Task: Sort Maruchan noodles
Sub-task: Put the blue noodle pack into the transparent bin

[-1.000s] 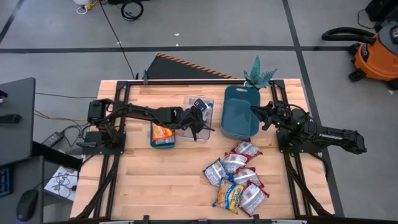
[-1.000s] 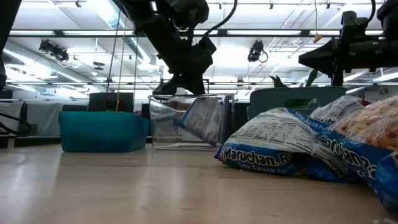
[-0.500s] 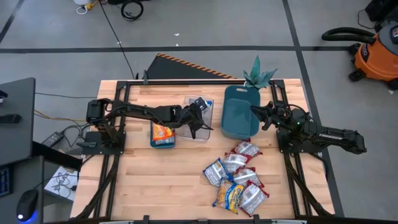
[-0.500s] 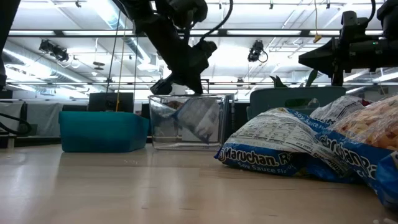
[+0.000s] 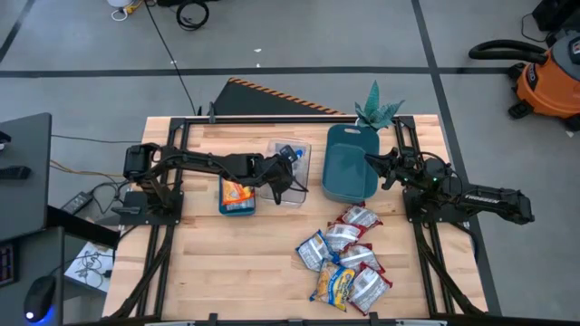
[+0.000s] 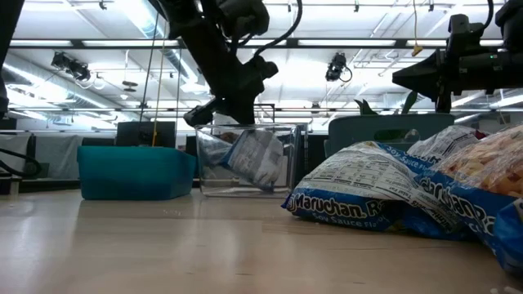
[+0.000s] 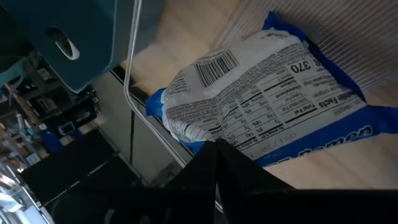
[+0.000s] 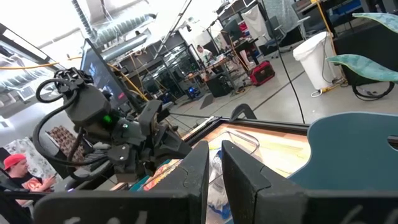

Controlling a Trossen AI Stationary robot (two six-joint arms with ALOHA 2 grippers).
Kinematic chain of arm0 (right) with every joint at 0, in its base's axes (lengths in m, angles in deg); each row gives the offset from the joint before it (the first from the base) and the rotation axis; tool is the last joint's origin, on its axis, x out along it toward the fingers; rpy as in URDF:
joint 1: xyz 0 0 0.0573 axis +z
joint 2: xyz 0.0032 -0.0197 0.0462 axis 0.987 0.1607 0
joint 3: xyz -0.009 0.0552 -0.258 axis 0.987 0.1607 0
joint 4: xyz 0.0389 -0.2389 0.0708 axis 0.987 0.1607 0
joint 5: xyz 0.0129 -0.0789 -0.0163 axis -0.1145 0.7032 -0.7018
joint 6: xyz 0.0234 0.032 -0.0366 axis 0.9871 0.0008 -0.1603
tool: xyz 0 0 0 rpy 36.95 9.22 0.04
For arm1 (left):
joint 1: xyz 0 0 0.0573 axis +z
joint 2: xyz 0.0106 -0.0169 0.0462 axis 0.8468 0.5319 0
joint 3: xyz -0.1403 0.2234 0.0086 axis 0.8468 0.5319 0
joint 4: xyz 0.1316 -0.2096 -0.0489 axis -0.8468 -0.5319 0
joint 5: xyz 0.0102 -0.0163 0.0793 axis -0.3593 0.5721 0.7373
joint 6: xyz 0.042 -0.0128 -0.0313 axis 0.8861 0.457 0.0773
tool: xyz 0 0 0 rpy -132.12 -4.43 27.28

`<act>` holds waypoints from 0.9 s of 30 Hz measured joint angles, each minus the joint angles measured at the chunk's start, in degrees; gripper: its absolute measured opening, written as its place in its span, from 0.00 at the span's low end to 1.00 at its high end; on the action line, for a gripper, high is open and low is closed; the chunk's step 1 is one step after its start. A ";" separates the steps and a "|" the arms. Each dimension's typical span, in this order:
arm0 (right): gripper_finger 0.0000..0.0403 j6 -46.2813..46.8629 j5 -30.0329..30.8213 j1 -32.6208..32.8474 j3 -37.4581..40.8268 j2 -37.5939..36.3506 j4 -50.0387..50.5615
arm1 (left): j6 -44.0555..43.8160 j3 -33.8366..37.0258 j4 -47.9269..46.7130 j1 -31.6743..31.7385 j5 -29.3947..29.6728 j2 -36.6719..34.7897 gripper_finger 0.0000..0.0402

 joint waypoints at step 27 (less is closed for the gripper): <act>0.12 0.00 0.06 -0.02 0.00 0.00 -0.02 | -22.88 0.02 -4.21 -3.54 -6.44 -6.85 0.20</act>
